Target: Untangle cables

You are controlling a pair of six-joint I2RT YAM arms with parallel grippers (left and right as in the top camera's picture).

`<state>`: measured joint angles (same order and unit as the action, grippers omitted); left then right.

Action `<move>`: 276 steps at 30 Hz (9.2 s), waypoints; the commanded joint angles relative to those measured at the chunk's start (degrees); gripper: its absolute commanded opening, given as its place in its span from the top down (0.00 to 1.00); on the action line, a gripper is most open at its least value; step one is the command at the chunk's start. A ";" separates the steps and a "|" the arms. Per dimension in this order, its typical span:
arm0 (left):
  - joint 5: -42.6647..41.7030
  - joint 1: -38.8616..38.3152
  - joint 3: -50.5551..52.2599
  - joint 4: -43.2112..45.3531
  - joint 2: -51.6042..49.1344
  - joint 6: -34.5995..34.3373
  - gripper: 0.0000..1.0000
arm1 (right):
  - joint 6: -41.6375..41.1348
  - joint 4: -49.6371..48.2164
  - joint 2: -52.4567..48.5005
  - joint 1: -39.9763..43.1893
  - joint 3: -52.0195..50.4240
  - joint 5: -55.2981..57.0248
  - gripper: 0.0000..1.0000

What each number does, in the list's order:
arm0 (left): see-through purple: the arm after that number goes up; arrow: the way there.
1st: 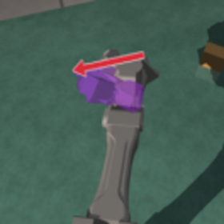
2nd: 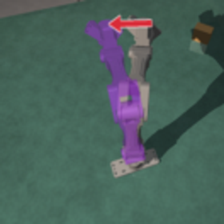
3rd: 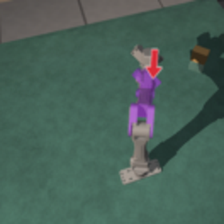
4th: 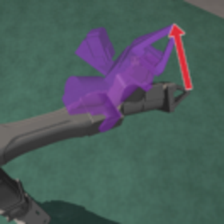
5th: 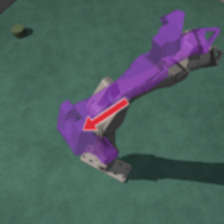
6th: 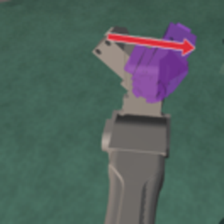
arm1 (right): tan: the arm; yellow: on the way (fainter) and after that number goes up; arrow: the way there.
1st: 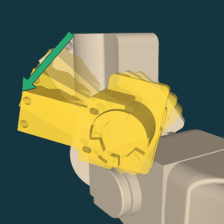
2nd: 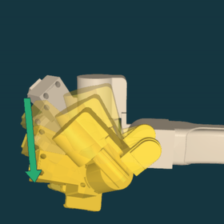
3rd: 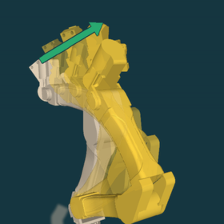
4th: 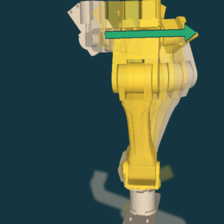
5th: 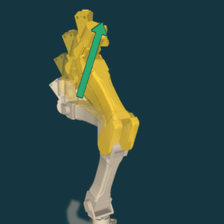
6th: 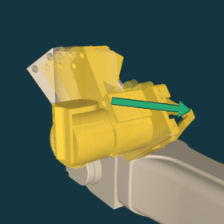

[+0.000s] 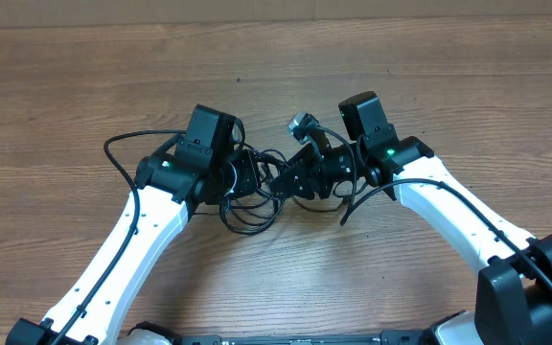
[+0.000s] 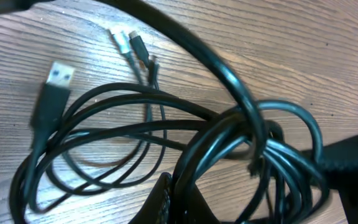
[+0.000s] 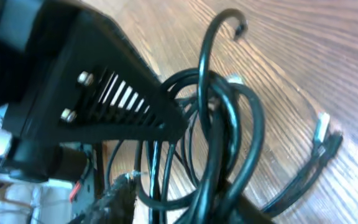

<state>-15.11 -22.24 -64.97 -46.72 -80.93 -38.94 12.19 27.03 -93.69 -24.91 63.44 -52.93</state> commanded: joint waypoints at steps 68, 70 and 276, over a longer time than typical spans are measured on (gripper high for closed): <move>-1.73 0.22 -0.81 -5.11 -0.39 4.74 0.96 | 11.28 2.73 1.60 8.13 1.46 -12.39 0.31; -2.58 0.13 -0.81 -5.07 -0.39 4.76 0.96 | 12.20 2.73 1.60 6.99 1.46 -12.24 0.30; -17.31 0.20 -21.40 -14.27 -0.17 38.73 0.96 | 26.03 -0.37 1.53 10.40 1.44 -17.33 0.59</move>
<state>-30.48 -22.35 -84.60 -61.67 -81.30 -1.28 37.85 26.59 -93.58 -14.00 63.57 -68.66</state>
